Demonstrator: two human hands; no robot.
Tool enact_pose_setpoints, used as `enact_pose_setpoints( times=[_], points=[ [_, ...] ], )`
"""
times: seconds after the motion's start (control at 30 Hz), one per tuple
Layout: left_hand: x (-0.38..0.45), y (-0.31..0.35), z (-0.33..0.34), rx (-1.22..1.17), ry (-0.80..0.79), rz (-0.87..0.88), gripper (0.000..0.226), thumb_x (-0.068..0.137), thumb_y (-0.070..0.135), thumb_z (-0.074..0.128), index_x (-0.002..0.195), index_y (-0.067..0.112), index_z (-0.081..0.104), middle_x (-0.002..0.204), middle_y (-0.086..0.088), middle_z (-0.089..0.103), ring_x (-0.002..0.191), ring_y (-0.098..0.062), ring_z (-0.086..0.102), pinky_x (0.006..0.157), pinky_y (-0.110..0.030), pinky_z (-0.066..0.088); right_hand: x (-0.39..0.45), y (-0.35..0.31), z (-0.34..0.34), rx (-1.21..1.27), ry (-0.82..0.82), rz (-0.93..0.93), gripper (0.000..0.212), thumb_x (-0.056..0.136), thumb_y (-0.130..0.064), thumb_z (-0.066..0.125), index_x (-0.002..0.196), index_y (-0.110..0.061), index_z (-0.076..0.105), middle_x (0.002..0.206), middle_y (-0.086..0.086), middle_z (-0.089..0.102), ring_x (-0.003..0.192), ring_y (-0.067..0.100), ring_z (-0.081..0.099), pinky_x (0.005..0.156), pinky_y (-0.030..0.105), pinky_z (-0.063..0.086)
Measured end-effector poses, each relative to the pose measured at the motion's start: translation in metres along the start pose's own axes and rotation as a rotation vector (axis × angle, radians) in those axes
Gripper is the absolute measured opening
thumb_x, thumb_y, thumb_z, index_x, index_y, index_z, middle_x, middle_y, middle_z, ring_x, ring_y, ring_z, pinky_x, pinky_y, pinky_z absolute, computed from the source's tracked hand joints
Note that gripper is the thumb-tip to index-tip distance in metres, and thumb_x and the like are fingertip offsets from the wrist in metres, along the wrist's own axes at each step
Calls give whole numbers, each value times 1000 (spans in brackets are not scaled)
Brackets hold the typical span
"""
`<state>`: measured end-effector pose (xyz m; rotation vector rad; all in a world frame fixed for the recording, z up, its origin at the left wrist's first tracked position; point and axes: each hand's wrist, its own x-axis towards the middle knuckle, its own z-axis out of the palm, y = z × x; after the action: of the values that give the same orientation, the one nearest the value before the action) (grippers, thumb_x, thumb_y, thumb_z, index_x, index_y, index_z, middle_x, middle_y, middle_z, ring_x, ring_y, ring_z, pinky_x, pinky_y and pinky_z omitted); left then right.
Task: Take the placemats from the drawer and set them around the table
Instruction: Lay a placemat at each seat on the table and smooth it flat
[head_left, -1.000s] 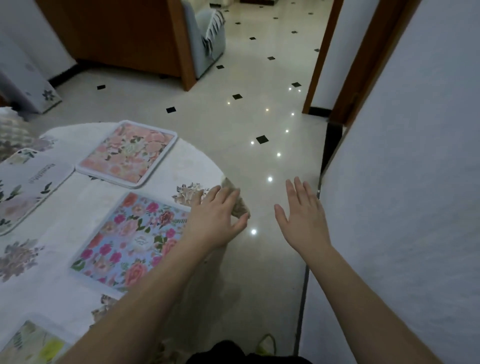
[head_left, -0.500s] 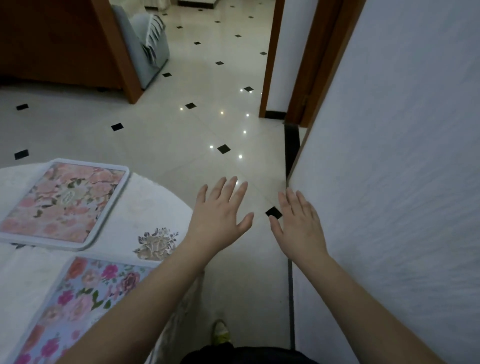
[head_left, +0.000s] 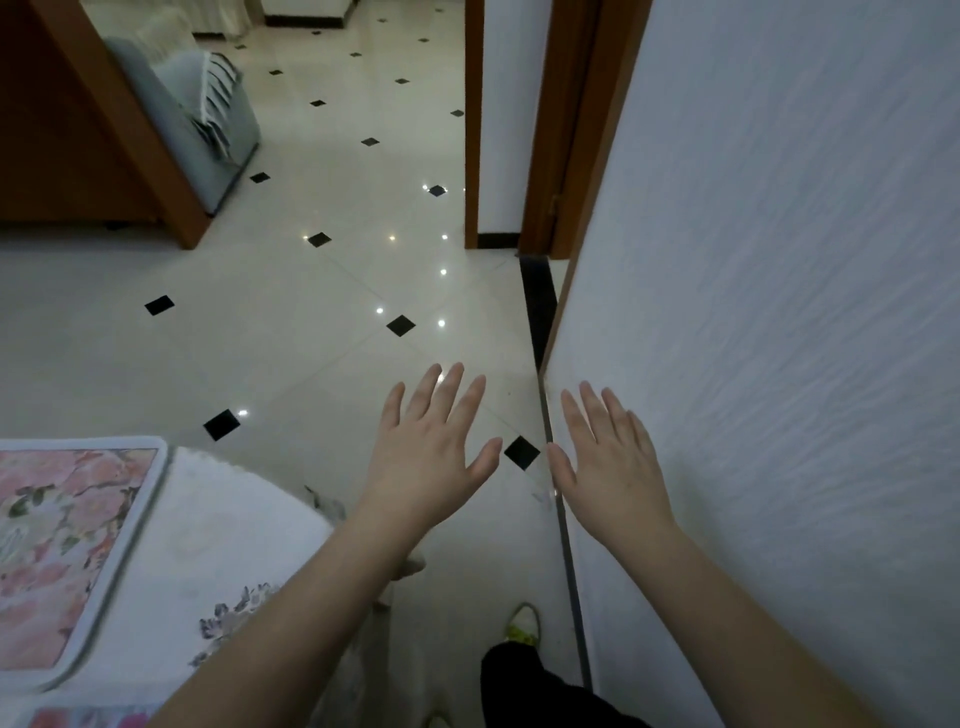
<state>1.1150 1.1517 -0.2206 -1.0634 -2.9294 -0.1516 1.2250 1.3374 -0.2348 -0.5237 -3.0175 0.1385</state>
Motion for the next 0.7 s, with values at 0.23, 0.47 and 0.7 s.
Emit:
enact_pose_setpoints(
  times=[0.23,0.47,0.7],
  points=[
    [85,0,5,6,-53,-60,79,90,70,-5,158,32,6,167,3,7,154,-17,-3,122,-46,-3,91,26,-3,44,-18,-37,62,104,-45,24,158,-20,8,166,5,5,153,22,2,121,34,0],
    [134,-24,-5,48,-51,-188,84,86,72,-5,158,31,6,168,3,-1,153,-17,-11,123,-49,-7,169,18,-11,52,-45,-97,60,103,-46,17,158,-21,14,165,5,15,152,24,11,123,40,12],
    [172,-65,-14,26,-30,-282,81,87,71,2,158,32,9,168,4,1,154,-19,-8,123,-49,-4,233,-3,-11,62,-52,-166,60,103,-49,18,158,-25,14,165,1,12,152,23,6,123,41,8]
  ],
)
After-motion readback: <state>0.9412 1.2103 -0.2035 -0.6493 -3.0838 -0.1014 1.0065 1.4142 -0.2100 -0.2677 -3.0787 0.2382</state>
